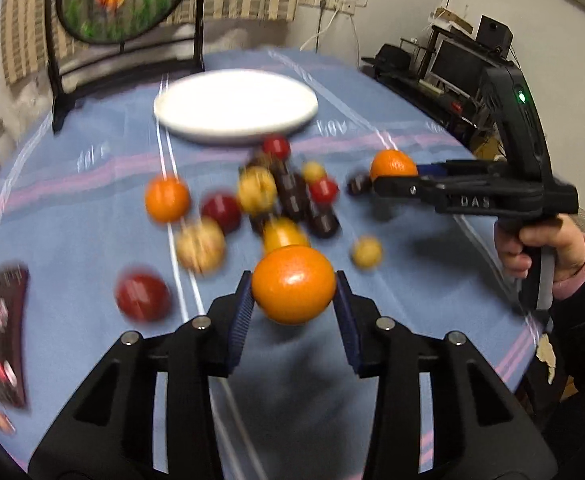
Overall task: Organize fruits
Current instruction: 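Carry both oranges to the white plate and open both tools to release, then grasp the red plum with the left tool while the right tool grasps a yellow fruit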
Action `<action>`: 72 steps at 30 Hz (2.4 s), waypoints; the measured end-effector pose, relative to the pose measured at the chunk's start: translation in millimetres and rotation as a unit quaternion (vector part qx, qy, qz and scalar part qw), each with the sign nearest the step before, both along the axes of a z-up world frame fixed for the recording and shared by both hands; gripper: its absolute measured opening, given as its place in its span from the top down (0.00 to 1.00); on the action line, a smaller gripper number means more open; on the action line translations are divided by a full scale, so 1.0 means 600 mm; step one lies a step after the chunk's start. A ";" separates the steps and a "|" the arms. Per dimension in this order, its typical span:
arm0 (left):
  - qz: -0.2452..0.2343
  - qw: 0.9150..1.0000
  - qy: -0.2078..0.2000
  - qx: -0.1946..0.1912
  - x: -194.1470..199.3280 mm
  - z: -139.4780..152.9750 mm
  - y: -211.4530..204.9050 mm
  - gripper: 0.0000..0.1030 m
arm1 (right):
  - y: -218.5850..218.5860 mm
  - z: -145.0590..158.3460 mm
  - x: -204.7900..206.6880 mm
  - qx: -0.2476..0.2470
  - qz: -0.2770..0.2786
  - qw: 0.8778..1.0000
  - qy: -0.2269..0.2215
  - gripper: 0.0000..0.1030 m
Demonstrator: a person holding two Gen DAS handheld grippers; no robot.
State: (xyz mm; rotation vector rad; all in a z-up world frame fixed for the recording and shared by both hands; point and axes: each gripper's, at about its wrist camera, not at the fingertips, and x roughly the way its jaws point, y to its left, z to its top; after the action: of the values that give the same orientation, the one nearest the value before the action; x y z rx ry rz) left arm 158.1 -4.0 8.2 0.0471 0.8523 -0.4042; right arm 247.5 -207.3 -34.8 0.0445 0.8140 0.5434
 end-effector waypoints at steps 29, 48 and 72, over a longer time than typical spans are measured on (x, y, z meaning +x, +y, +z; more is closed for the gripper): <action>0.086 0.992 -0.023 0.091 0.269 0.048 0.032 0.14 | 0.050 0.047 0.092 -0.024 0.012 0.999 -0.041 0.38; 0.036 0.994 -0.045 0.096 -0.019 -0.040 0.102 0.16 | 0.086 -0.064 -0.100 -0.108 0.072 0.991 -0.012 0.50; 0.035 0.996 0.017 0.076 0.037 -0.087 0.112 0.58 | 0.095 -0.070 -0.100 -0.114 0.080 0.990 -0.002 0.63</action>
State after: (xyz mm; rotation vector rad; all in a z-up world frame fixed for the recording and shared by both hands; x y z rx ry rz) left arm 180.5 63.0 -43.7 0.1522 0.9139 -0.2750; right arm 187.7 -150.3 -76.9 -0.2345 0.8764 0.5987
